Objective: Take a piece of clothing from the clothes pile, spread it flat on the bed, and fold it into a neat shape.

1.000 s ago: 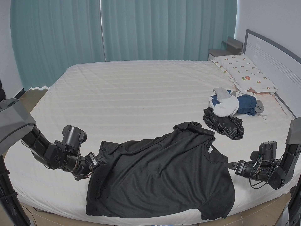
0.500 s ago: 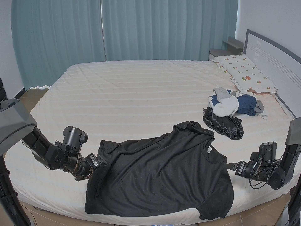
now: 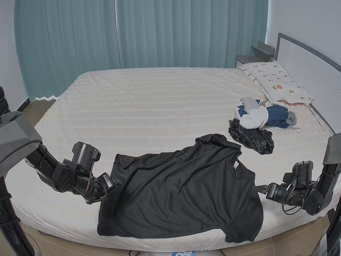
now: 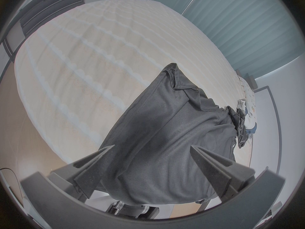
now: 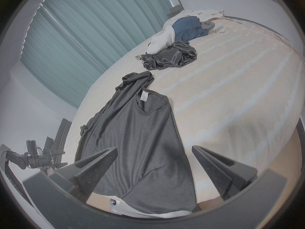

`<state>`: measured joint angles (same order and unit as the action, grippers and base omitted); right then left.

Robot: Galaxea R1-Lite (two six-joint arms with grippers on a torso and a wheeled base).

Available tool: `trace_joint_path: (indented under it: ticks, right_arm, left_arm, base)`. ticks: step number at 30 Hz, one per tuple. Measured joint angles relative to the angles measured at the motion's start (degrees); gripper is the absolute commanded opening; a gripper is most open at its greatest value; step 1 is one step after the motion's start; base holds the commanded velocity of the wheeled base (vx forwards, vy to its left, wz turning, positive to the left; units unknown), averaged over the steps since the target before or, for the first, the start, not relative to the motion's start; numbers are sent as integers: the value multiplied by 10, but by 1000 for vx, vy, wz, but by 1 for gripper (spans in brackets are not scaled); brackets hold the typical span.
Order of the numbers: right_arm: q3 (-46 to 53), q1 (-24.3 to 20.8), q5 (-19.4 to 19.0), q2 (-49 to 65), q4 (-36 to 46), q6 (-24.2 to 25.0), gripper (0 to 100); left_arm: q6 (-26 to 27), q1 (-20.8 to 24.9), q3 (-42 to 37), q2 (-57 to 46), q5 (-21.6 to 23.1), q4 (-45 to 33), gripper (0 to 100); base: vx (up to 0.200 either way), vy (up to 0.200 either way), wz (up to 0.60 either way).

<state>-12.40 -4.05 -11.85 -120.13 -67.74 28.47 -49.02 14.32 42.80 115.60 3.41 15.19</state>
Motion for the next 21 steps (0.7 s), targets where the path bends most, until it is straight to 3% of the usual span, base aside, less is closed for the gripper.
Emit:
trace_joint_path:
  ticks: [12, 21]
  right_arm:
    - [-2, -4, 0, 1, 0, 0, 100]
    - [1, -10, -1, 0, 0, 6, 100]
  left_arm:
    - [-11, 4, 8, 0, -3, 2, 100]
    - [-44, 16, 79, 21, -2, 0, 100]
  base:
    - [17, 0, 0]
    - [0, 0, 0]
